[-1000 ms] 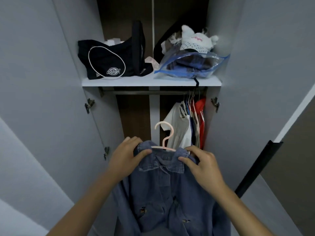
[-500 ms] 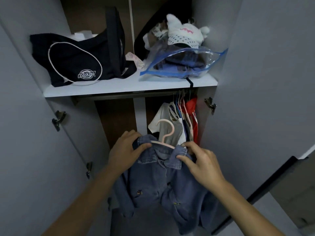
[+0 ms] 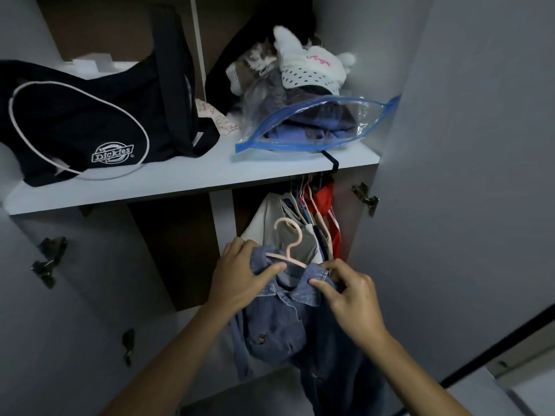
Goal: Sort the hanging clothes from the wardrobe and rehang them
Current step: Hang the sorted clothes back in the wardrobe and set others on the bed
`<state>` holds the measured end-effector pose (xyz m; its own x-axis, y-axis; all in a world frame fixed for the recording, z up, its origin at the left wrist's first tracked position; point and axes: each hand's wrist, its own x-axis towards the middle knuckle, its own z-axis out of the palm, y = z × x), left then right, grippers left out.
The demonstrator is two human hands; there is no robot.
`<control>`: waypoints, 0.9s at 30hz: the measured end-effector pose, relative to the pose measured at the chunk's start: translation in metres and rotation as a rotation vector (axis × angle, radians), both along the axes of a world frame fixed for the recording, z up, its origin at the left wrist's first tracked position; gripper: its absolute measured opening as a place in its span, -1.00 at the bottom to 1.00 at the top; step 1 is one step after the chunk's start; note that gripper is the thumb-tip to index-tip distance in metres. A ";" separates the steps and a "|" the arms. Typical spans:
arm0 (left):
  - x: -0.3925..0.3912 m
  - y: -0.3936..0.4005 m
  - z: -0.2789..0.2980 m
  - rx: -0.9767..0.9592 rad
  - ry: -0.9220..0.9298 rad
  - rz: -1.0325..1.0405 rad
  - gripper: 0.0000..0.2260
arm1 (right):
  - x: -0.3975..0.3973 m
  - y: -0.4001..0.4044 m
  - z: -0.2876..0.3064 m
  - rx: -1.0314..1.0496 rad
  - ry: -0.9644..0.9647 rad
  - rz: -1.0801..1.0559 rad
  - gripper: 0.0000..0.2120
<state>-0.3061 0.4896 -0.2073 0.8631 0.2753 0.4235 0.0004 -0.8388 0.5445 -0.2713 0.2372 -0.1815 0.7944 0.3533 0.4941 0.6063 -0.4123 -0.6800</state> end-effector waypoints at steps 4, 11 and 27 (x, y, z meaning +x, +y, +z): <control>0.015 -0.001 -0.004 0.048 0.042 0.067 -0.30 | 0.008 0.010 -0.003 0.023 0.018 0.011 -0.84; 0.036 0.009 0.009 -0.005 -0.007 0.081 -0.31 | 0.023 0.029 -0.003 0.033 0.036 -0.026 -0.81; 0.136 0.085 -0.041 -0.060 -0.074 0.086 -0.30 | 0.113 0.102 -0.038 -0.061 -0.066 0.043 -0.78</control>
